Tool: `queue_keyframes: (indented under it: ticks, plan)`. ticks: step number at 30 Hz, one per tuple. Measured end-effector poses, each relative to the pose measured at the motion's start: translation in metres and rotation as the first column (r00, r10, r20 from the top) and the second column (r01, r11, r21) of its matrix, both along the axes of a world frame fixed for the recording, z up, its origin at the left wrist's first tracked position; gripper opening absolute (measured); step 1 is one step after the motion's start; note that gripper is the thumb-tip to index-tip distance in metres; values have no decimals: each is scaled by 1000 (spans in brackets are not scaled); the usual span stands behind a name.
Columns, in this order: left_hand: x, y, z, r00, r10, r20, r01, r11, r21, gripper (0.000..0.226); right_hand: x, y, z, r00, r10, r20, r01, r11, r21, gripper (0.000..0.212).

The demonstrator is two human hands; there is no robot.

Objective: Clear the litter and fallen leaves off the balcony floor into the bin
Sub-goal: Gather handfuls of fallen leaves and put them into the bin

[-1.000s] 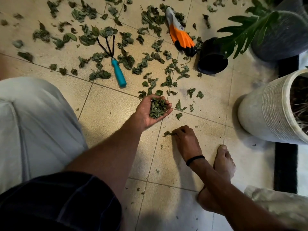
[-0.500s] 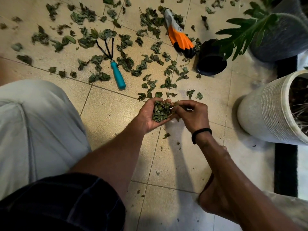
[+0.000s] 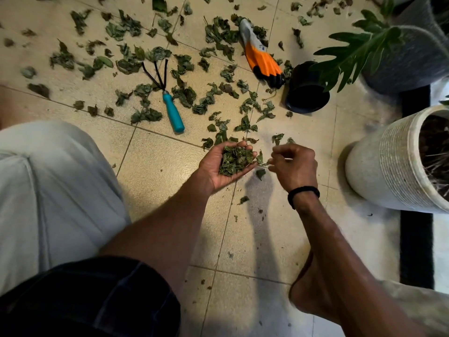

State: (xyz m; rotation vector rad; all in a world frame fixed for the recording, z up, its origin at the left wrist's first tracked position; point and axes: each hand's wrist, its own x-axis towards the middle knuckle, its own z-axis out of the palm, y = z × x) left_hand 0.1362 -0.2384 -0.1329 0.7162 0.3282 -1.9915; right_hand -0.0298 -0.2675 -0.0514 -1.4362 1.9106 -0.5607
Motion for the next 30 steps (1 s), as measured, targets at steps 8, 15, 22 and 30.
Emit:
queue_keyframes:
  ticks: [8, 15, 22, 30]
  plan:
    - [7, 1, -2, 999, 33, 18, -33, 999, 9, 14, 0, 65, -70, 859, 447, -250, -343, 865, 367, 16]
    - [13, 5, -4, 997, 76, 23, -77, 996, 36, 17, 4, 77, -82, 817, 462, -344, -429, 887, 170, 18]
    - [14, 5, -5, 996, 82, 24, -83, 996, 33, 18, -17, 21, -76, 905, 233, -355, -211, 972, 100, 36]
    - [10, 2, -12, 996, 69, 58, -71, 997, 34, 18, -27, 12, -95, 830, 381, -408, -372, 922, 104, 13]
